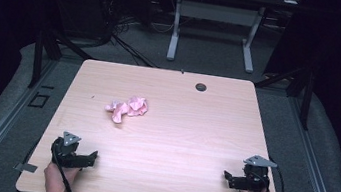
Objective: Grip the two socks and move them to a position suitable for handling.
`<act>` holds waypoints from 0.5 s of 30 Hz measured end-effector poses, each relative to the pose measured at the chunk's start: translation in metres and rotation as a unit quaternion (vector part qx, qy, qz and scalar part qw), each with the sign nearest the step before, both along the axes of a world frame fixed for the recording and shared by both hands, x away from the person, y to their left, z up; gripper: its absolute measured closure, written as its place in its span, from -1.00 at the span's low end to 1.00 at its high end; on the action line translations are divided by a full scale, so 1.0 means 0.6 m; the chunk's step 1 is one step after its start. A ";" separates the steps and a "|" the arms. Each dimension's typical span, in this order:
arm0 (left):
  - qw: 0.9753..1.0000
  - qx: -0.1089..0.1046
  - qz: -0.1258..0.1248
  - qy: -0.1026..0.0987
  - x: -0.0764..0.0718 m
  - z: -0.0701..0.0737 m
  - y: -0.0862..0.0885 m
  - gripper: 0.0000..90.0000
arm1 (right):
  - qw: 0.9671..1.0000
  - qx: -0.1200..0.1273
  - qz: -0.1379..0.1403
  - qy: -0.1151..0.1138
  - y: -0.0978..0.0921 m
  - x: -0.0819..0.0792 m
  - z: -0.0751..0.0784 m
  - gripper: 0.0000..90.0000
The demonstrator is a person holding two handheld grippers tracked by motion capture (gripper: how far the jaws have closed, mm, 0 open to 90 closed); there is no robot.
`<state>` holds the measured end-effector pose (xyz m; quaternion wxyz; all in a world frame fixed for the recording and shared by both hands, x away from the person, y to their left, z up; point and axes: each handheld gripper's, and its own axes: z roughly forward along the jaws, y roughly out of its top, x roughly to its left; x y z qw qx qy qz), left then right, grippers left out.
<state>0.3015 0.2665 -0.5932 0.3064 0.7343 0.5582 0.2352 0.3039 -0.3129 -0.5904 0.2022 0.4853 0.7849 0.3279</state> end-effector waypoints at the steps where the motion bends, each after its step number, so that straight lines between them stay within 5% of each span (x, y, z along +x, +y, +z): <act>1: 1.000 0.000 0.000 0.000 0.000 0.000 0.000 -0.98 | 1.000 0.000 0.000 0.000 0.000 0.000 0.000 -1.00; 15: 1.000 0.000 0.006 0.000 0.001 0.000 0.000 -0.98 | 1.000 -0.003 0.002 0.002 -0.001 0.001 0.001 -1.00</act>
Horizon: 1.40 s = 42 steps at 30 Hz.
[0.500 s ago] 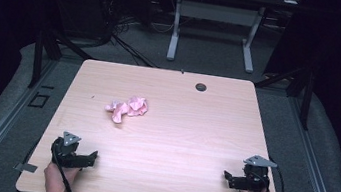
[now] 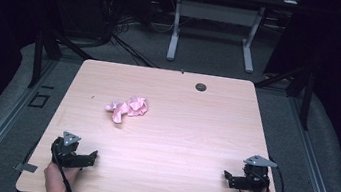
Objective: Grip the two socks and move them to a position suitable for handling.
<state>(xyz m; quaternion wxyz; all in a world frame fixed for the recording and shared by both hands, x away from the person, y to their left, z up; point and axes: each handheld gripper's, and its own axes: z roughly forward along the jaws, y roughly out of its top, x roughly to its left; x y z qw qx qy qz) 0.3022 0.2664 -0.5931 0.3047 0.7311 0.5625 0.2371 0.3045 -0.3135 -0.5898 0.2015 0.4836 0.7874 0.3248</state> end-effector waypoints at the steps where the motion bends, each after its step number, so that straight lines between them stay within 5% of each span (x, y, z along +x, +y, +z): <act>1: 1.000 0.000 0.001 0.000 0.000 0.000 0.000 -0.98 | 1.000 0.000 0.000 0.000 0.000 0.000 0.000 -1.00; 14: 1.000 0.000 -0.003 -0.002 0.025 0.012 -0.007 -1.00 | 1.000 0.003 -0.003 -0.002 -0.001 0.000 0.000 -0.98; 26: 0.998 -0.006 -0.057 0.005 0.106 0.077 -0.035 -1.00 | 1.000 0.007 -0.006 -0.005 0.000 0.000 0.000 -0.96; 32: 0.996 0.014 -0.083 0.002 0.153 0.110 -0.059 -1.00 | 1.000 0.007 -0.007 -0.004 0.000 0.000 0.000 -0.96; 42: 0.994 0.038 -0.103 0.027 0.234 0.136 -0.088 -1.00 | 1.000 0.005 -0.007 -0.004 -0.001 0.000 0.000 -0.95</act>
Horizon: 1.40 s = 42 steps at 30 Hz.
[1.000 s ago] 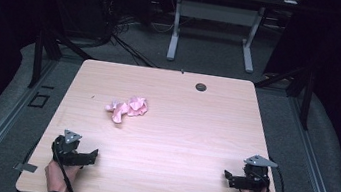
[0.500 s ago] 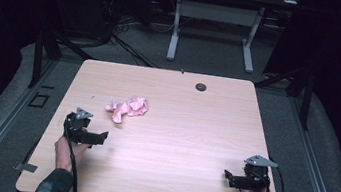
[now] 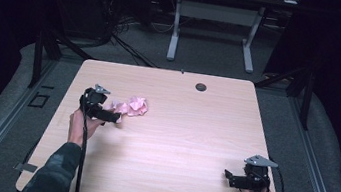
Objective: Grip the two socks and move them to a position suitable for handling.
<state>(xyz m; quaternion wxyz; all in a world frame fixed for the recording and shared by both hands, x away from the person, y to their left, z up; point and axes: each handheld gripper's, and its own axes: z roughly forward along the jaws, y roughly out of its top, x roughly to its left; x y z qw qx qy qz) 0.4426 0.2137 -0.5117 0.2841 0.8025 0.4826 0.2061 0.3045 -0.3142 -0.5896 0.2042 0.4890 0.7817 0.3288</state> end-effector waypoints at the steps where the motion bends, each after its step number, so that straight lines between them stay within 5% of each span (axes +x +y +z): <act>1: 1.000 0.002 -0.005 0.009 0.007 0.002 -0.001 -1.00 | 1.000 0.000 0.000 0.000 0.000 0.000 0.000 -0.95; 4: 0.999 0.001 -0.001 0.033 0.038 -0.003 -0.006 -0.99 | 1.000 -0.001 -0.004 -0.002 0.000 0.000 0.000 -0.94; 9: 1.000 0.010 0.013 0.019 0.052 -0.011 -0.007 -0.65 | 1.000 -0.001 -0.004 -0.003 0.000 0.000 -0.001 -0.94; 17: 0.997 -0.014 0.019 0.073 0.073 -0.051 -0.010 -0.27 | 1.000 -0.001 -0.004 -0.003 0.000 0.000 -0.001 -0.94; 24: 0.994 0.017 0.029 0.104 0.075 -0.073 -0.023 0.30 | 1.000 0.000 -0.004 -0.003 0.000 0.000 -0.001 -0.93; 31: 0.995 0.026 0.048 0.089 0.071 -0.077 -0.022 0.69 | 1.000 0.001 -0.007 -0.003 0.000 0.000 0.000 -0.92; 38: 0.994 -0.003 0.068 0.086 0.054 -0.069 -0.001 0.72 | 1.000 0.002 -0.008 -0.006 0.000 0.000 -0.001 -0.91; 42: 0.995 -0.002 0.066 0.074 0.037 -0.057 0.005 0.72 | 1.000 0.005 -0.006 -0.006 -0.001 0.000 -0.001 -0.90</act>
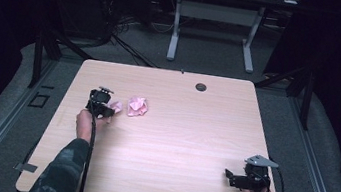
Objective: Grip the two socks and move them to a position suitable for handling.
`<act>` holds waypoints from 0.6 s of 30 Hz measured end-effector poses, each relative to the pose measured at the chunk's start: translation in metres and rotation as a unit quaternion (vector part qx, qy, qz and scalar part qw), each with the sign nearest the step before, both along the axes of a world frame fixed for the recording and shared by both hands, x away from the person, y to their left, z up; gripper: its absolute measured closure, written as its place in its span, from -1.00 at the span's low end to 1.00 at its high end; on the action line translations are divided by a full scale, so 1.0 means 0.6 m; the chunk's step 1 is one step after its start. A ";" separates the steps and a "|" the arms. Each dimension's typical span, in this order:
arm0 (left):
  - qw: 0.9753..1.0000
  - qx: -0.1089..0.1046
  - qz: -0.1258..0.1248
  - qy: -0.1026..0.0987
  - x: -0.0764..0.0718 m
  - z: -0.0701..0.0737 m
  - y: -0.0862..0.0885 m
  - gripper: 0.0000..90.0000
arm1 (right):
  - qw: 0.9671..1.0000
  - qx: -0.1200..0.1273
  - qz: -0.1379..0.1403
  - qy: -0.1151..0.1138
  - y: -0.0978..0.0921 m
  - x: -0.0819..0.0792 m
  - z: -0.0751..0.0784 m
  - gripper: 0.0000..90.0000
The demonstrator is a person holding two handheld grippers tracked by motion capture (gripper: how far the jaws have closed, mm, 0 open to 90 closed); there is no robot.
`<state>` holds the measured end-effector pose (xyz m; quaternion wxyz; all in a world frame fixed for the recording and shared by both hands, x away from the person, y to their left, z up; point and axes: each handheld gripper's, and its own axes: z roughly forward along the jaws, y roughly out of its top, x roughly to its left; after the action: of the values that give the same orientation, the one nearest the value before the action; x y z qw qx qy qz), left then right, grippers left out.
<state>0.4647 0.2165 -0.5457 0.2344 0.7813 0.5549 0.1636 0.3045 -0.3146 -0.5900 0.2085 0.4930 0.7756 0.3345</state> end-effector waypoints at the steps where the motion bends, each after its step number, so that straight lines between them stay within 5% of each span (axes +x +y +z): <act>1: 1.000 0.000 -0.002 -0.003 -0.005 0.004 0.002 0.71 | 1.000 0.000 0.000 0.000 0.000 0.000 0.000 -0.90; 10: 0.999 -0.012 -0.031 -0.035 -0.056 0.050 0.002 0.71 | 1.000 0.000 -0.002 -0.001 0.000 0.000 0.000 -0.89; 18: 0.995 -0.027 -0.082 -0.052 -0.104 0.086 -0.020 0.71 | 1.000 -0.002 -0.003 0.000 -0.001 0.000 0.001 -0.87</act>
<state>0.4021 0.2042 -0.4941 0.2961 0.8080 0.4803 0.1695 0.3044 -0.3151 -0.5897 0.2104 0.4945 0.7749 0.3328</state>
